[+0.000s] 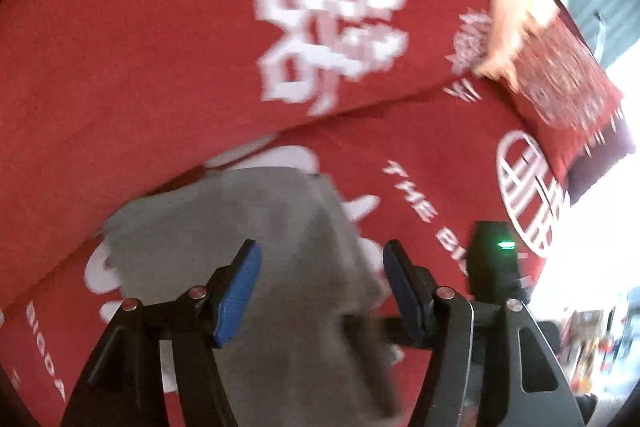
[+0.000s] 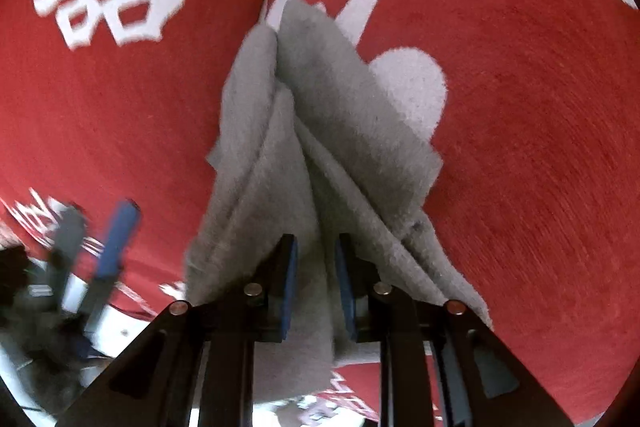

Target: Fold small clothes

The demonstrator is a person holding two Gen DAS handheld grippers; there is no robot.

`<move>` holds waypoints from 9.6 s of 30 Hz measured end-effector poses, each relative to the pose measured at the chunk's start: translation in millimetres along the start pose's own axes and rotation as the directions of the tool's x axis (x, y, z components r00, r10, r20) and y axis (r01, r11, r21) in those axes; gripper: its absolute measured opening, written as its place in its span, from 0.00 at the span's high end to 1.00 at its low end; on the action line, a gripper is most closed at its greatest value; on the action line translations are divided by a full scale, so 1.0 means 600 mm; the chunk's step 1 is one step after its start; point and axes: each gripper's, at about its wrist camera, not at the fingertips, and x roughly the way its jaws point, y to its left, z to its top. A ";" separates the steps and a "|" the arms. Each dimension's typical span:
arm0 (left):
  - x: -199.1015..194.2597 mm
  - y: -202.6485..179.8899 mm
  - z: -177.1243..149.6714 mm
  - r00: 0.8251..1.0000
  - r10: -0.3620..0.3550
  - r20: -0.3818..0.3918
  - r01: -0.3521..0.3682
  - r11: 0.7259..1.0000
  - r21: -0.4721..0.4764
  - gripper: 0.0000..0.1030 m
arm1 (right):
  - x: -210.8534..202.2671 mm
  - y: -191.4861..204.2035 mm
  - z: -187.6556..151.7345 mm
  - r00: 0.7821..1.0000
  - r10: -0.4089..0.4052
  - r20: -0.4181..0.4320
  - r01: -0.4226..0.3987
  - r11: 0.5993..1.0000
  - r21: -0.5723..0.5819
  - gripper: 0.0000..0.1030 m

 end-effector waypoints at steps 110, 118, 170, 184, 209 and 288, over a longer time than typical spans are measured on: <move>-0.001 0.144 -0.305 0.948 0.159 -0.276 -0.209 0.964 -0.163 0.00 | -0.017 0.035 -0.192 0.792 -0.598 0.121 0.598 0.720 -0.352 0.23; 0.009 0.185 -0.256 0.904 0.264 -0.336 -0.353 0.904 -0.241 0.00 | -0.024 0.077 -0.101 0.798 -0.593 0.105 0.579 0.706 -0.407 0.23; 0.139 0.216 -0.112 0.979 -0.147 -0.140 0.057 0.861 -0.506 0.40 | 0.106 0.088 0.132 0.947 -0.159 -0.279 0.046 0.927 -0.372 0.68; 0.003 0.234 -0.160 0.984 -0.170 -0.046 0.126 0.864 -0.488 0.49 | 0.089 0.169 -0.001 0.952 0.031 -0.306 -0.134 0.937 -0.322 0.68; -0.114 0.348 -0.414 0.984 0.110 -0.143 -0.171 0.813 -0.556 0.48 | 0.155 0.184 -0.167 0.844 -0.536 0.028 0.460 0.696 -0.552 0.78; -0.139 0.247 -0.424 0.922 0.234 -0.309 -0.357 0.824 -0.441 0.18 | 0.167 0.231 -0.363 0.614 -0.735 0.288 0.706 0.347 -0.618 0.10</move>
